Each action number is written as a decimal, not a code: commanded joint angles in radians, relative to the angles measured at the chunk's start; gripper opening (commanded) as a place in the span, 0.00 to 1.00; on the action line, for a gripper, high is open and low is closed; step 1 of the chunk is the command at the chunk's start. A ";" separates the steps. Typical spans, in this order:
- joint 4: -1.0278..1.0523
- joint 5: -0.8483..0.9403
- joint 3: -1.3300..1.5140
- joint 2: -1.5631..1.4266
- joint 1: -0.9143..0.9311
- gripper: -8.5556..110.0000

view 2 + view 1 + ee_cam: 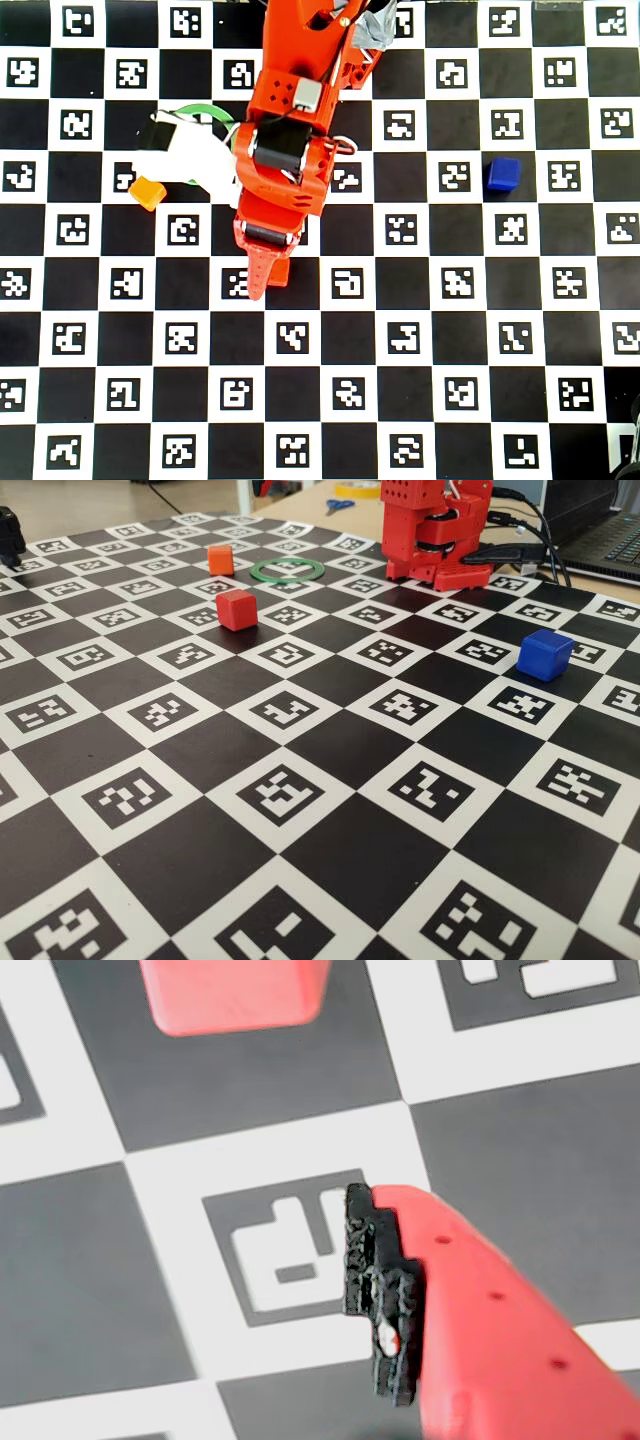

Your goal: Grab the red cube then put it in the green circle then put the blue cube on top and finally the orange cube on top

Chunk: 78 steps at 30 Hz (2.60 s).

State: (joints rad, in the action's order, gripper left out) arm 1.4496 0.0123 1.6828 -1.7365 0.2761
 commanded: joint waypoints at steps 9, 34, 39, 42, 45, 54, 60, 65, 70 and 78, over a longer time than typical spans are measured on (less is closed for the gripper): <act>-0.235 0.031 0.176 0.035 -0.035 0.48; -0.503 0.140 0.285 0.198 0.006 0.47; -0.512 0.141 0.282 0.212 0.009 0.46; -0.512 0.138 0.281 0.215 0.009 0.45; -0.515 0.138 0.281 0.215 0.009 0.45; -0.528 0.141 0.287 0.215 0.000 0.41; -0.551 0.135 0.313 0.195 -0.002 0.35; -0.552 0.135 0.313 0.196 -0.002 0.27; -0.557 0.135 0.319 0.193 -0.005 0.23; -0.565 0.141 0.328 0.190 -0.009 0.17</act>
State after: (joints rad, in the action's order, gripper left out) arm 0.8928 0.1488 2.0157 -1.5064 0.2777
